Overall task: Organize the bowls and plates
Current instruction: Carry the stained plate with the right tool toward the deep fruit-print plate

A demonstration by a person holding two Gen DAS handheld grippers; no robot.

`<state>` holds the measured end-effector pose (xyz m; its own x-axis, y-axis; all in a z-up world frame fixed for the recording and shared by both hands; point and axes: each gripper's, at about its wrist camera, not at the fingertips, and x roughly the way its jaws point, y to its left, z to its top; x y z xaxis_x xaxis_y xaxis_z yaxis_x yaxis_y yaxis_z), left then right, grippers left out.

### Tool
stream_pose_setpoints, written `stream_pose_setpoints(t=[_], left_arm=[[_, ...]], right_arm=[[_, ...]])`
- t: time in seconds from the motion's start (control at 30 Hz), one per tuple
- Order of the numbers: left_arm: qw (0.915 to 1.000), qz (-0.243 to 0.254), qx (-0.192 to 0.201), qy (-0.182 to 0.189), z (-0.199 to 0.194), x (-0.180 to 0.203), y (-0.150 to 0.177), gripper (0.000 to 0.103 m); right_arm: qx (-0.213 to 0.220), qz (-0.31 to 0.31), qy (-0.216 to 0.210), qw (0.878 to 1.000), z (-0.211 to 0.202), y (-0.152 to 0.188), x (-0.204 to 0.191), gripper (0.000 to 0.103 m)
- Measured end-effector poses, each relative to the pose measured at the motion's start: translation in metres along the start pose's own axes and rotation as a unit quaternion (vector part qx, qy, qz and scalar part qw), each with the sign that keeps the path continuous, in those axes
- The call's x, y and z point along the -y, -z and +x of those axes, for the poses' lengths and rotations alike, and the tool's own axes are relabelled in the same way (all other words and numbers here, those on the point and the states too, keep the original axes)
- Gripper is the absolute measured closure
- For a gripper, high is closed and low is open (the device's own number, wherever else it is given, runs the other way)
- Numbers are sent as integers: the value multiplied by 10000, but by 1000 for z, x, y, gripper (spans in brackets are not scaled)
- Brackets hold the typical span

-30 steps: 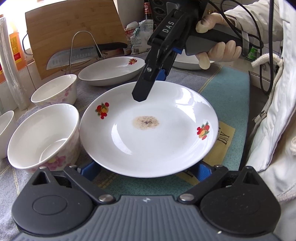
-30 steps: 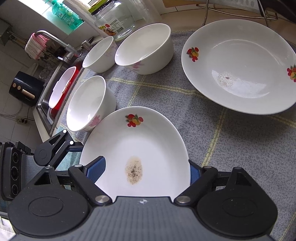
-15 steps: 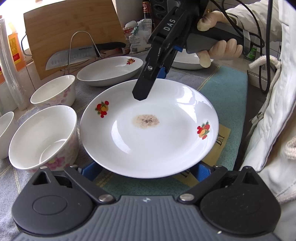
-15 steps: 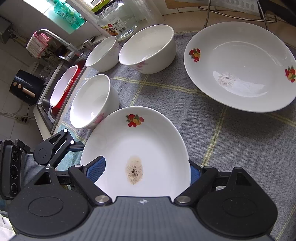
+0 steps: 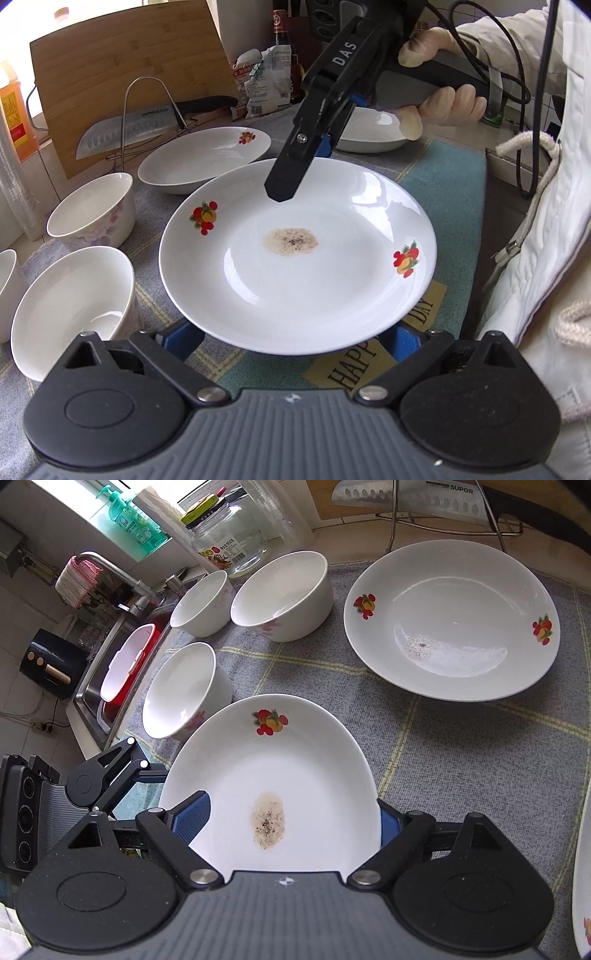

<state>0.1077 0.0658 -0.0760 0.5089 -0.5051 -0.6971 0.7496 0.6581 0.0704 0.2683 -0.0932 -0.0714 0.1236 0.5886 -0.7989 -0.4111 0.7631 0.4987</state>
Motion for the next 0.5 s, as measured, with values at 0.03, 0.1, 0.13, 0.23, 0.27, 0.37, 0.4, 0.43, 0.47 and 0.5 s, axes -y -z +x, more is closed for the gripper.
stream_pose_setpoints(t=[0.03, 0.1, 0.13, 0.23, 0.27, 0.37, 0.4, 0.43, 0.47, 0.5], left_arm=[[10000, 31, -2, 4, 1, 1, -2, 4], [10000, 79, -5, 15, 3, 3, -7, 4], [10000, 93, -5, 26, 5, 4, -9, 4], [9999, 142, 4, 49, 9, 6, -18, 4], [9999, 150, 4, 61, 10, 7, -20, 4], [9997, 210, 6, 93, 15, 7, -27, 4], [9997, 238, 1, 106, 17, 8, -30, 4], [9996, 266, 3, 111, 19, 8, -32, 4], [9995, 293, 5, 118, 21, 9, -34, 4], [9994, 308, 5, 132, 24, 9, -37, 4]], right_arm=[[24, 5, 6, 10000, -2, 1, 1, 10], [72, 27, 22, 10000, -8, 2, 4, 10], [96, 23, 37, 9999, -10, 3, 5, 10], [172, 46, 49, 9998, -18, 4, 10, 10], [196, 59, 53, 9998, -20, 5, 12, 10], [252, 67, 100, 9996, -28, 6, 17, 10], [274, 75, 111, 9995, -30, 7, 19, 10], [295, 85, 116, 9995, -33, 8, 21, 10], [321, 107, 124, 9993, -36, 9, 24, 10], [344, 125, 131, 9992, -39, 10, 26, 10]])
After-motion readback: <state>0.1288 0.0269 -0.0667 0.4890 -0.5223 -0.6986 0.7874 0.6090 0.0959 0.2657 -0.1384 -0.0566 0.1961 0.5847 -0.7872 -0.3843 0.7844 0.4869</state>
